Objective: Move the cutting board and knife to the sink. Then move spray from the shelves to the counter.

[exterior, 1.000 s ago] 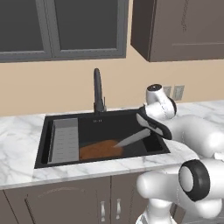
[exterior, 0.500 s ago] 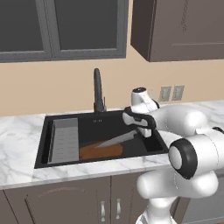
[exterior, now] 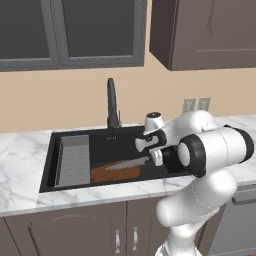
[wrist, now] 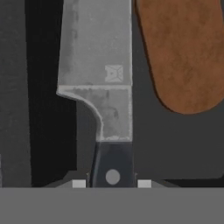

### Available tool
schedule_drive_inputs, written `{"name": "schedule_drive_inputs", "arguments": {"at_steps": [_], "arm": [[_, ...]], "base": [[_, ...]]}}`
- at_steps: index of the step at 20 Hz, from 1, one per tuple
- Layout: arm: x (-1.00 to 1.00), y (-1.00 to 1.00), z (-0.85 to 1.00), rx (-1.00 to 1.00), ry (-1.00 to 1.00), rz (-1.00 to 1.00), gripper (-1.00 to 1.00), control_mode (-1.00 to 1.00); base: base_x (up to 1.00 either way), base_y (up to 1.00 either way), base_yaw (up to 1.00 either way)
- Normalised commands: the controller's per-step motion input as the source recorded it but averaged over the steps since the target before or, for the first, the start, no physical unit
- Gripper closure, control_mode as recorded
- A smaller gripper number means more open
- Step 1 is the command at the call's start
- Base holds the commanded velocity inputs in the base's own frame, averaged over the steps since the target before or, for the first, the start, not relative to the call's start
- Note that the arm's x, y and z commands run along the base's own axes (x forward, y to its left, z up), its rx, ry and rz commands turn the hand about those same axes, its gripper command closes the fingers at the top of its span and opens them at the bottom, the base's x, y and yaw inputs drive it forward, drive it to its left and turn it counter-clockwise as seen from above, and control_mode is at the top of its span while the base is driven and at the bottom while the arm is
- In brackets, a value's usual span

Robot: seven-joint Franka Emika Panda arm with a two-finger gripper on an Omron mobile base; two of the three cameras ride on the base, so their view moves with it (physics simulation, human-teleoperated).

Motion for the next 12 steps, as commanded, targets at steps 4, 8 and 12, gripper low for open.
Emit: {"name": "schedule_drive_inputs", "arguments": {"at_steps": [4, 8, 12], "arm": [[0.42, 0.13, -0.50, 0.06, 0.00, -0.12, 1.00, -1.00], [0.29, 0.20, -0.44, 0.03, 0.00, -0.03, 1.00, -1.00], [0.21, 0.10, -0.43, 0.00, 0.00, 0.00, 1.00, -1.00]], "base": [[0.00, 0.00, 0.00], [0.00, 0.00, 0.00], [0.00, 0.00, 0.00]]}}
